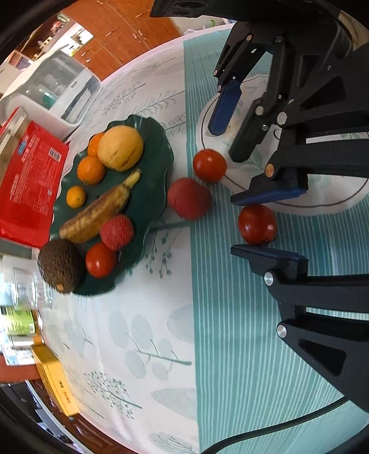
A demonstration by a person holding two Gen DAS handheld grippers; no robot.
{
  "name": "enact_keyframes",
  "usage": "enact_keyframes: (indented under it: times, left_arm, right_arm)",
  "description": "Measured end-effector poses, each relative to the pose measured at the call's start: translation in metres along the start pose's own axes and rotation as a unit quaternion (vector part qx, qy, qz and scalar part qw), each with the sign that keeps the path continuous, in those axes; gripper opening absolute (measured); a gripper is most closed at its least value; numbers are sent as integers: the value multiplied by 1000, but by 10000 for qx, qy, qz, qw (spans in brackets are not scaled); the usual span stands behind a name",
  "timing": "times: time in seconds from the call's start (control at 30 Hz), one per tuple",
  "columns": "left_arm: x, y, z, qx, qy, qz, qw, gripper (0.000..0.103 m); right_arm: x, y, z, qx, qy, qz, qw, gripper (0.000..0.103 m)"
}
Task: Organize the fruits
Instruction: 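Grasp a cherry tomato with the left tool while the right tool grasps another cherry tomato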
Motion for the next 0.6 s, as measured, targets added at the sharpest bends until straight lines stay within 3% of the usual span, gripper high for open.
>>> enact_keyframes:
  times: [0.27, 0.47, 0.6]
  left_arm:
    - [-6, 1, 22, -400, 21, -17, 9992, 26]
    - [-7, 5, 23, -501, 51, -13, 9987, 26]
    - [-8, 6, 23, -537, 55, -6, 9985, 26]
  right_arm:
    - [8, -11, 11, -145, -63, -38, 9999, 43]
    - [13, -17, 18, -246, -57, -81, 9996, 37]
    - [14, -18, 19, -299, -61, -91, 9995, 27]
Point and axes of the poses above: each gripper's, at about its wrist camera, not at the fingertips, and x roughly the way its jaws point, z to its left, y to its underside, the point moved 9 cm from there along x, roughly the way its jaws point, and after that the axes turned 1 degree about -x, right-handed, at the moved point
